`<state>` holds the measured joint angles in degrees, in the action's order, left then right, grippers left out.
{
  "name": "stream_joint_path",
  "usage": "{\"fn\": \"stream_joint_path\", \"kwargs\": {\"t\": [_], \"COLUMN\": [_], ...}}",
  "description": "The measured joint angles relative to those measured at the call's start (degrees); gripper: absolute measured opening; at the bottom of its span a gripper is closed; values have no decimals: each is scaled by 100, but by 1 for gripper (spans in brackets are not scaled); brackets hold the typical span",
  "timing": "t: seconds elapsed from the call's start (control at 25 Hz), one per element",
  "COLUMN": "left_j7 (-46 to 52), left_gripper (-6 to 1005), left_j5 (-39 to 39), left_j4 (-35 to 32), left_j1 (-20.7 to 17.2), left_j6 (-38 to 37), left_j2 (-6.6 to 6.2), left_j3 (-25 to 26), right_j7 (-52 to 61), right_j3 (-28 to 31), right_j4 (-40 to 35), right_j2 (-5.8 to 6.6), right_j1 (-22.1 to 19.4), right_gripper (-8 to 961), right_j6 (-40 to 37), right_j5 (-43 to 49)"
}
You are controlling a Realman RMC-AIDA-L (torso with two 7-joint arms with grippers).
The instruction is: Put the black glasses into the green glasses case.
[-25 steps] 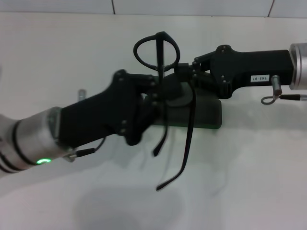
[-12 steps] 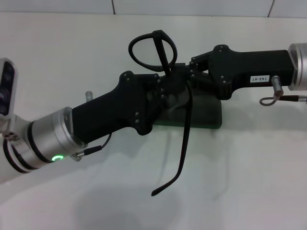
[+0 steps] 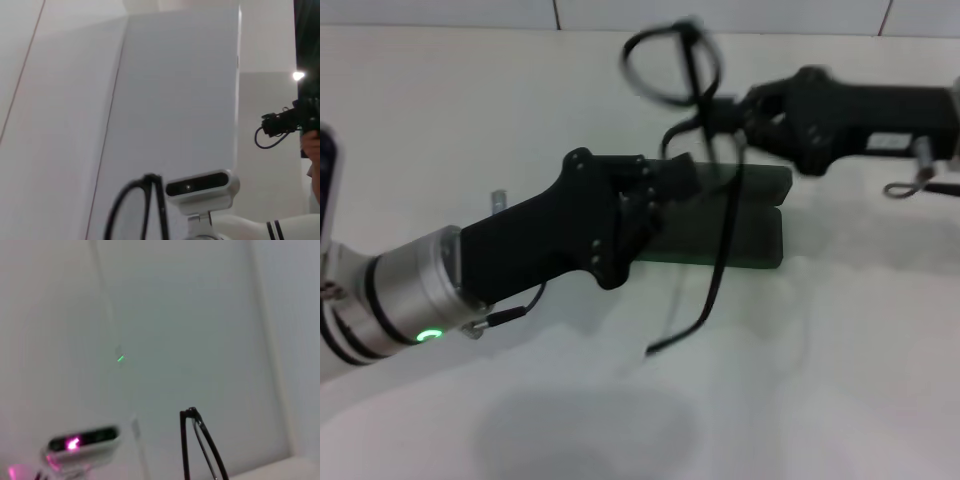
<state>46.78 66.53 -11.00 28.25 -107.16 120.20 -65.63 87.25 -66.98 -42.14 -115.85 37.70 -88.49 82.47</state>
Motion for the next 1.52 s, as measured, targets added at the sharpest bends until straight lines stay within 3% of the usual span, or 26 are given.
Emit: {"fn": "stream_joint_path", "kwargs": {"t": [0.32, 0.48, 0.6, 0.8, 1.04, 1.32, 1.52], "left_j7": [-319, -452, -795, -1371, -1396, -956, -756], "left_gripper": [13, 13, 14, 14, 14, 15, 15], "left_j5": [-14, 384, 788, 297, -352, -882, -887], "left_j4": [-43, -44, 58, 512, 590, 680, 685], "left_j1": [-324, -220, 120, 496, 520, 474, 478], "left_j6": [239, 346, 245, -111, -350, 67, 227], "left_j2": [-73, -61, 32, 49, 52, 55, 56], "left_j3": [128, 104, -20, -383, -385, -348, -346], "right_j7": [-7, -20, -250, -926, -1906, -1916, -1879], "right_j3": [1446, 1657, 1495, 961, 323, -796, -1053], "right_j4": [-6, 35, 133, 1111, 2384, 2292, 2143], "right_j2": [52, 45, 5, -19, -35, -33, -33], "right_j1": [-392, -402, -265, 242, 872, 932, 887], "right_gripper": [41, 43, 45, 48, 52, 56, 59], "right_j6": [-1144, -1288, -981, -474, 26, 462, 542], "right_j5": [-730, -1083, -1196, -1207, -1241, -1359, -1371]}}
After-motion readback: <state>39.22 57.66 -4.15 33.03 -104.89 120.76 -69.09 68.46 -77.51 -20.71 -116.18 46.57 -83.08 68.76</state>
